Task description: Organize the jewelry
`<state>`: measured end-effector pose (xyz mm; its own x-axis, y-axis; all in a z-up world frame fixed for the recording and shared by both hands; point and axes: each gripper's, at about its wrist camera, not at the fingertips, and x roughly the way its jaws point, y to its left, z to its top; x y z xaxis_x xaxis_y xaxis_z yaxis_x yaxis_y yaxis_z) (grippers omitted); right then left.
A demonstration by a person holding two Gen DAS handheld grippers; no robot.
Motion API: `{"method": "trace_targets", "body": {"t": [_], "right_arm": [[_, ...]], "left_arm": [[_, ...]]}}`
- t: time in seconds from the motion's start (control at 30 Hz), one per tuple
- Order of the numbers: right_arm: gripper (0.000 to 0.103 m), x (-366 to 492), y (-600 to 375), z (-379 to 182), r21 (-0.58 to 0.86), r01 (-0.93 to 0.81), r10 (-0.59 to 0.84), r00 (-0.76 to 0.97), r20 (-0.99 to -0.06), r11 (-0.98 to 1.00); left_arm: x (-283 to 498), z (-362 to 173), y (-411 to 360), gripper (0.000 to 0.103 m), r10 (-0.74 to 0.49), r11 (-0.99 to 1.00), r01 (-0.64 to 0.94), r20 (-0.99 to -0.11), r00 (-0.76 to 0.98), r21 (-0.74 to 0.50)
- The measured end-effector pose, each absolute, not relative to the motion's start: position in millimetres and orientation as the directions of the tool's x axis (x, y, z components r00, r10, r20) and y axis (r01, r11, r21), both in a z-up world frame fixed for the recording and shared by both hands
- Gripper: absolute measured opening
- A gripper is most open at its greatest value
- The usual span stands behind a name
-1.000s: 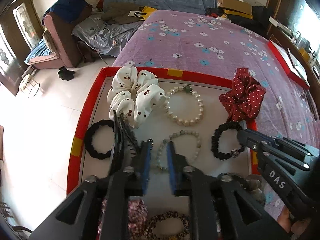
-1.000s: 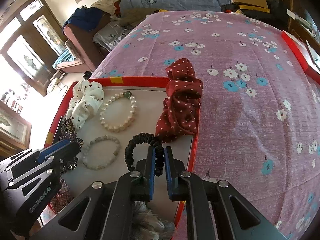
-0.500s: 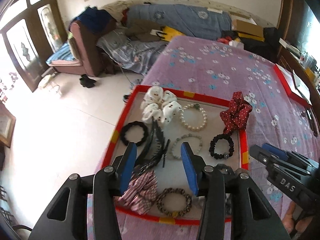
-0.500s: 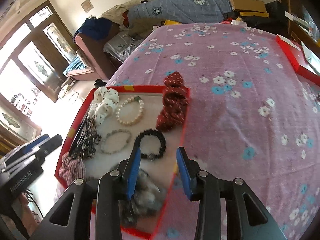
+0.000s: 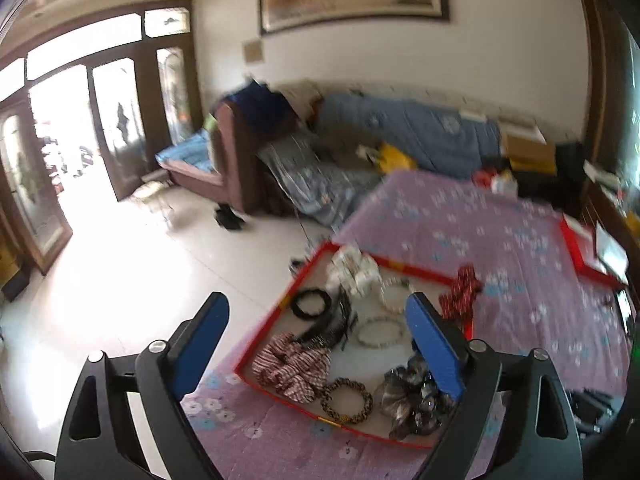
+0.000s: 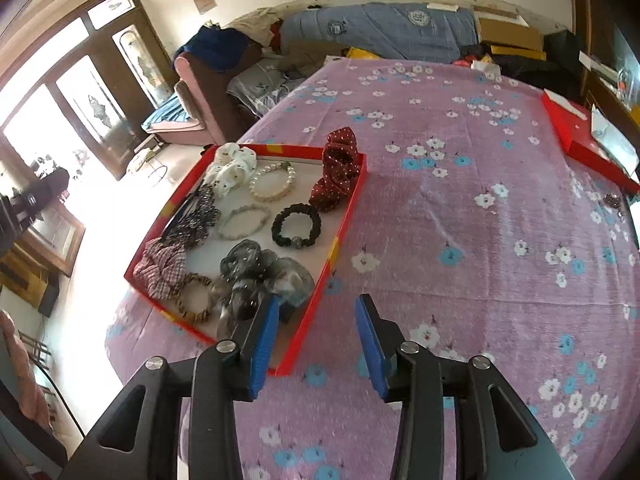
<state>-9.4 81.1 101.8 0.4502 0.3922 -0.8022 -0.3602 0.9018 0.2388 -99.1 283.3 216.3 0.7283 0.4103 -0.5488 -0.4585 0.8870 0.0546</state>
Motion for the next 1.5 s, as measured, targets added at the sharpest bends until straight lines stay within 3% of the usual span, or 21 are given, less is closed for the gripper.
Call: {"method": "trace_targets", "body": {"t": [0.1,0.27,0.37,0.57,1.03,1.5], "right_arm": [[0.048,-21.3,71.3,109.8,0.235,-0.366,0.395,0.464,-0.793,0.901],[0.049,-35.7,58.6,120.3,0.225,-0.376,0.397,0.481,-0.782,0.899],[0.049,-44.4,53.9,125.8,0.223,-0.388,0.405,0.486,-0.775,0.894],[0.057,-65.7,52.4,135.8,0.191,-0.431,0.413,0.510,-0.755,0.882],[0.064,-81.5,50.0,135.1,0.118,-0.417,0.353,0.549,-0.757,0.901],[0.070,-80.5,61.0,127.4,0.107,-0.388,0.321,0.544,-0.775,0.915]], "left_arm": [[-121.8,232.6,277.2,0.100,0.476,0.850,-0.525,-0.476,0.740,0.033],[-151.5,253.2,262.0,0.102,0.517,0.831,-0.556,-0.387,0.763,0.014],[-161.9,260.6,251.3,0.103,0.529,0.832,-0.552,-0.377,0.760,0.056],[-164.3,260.0,236.4,0.103,0.576,0.804,-0.575,-0.434,0.693,0.149],[-164.0,194.9,216.4,0.103,0.431,0.884,-0.430,-0.681,0.592,0.184],[-160.6,175.1,229.5,0.103,0.388,0.898,-0.404,-0.746,0.542,0.174]]}}
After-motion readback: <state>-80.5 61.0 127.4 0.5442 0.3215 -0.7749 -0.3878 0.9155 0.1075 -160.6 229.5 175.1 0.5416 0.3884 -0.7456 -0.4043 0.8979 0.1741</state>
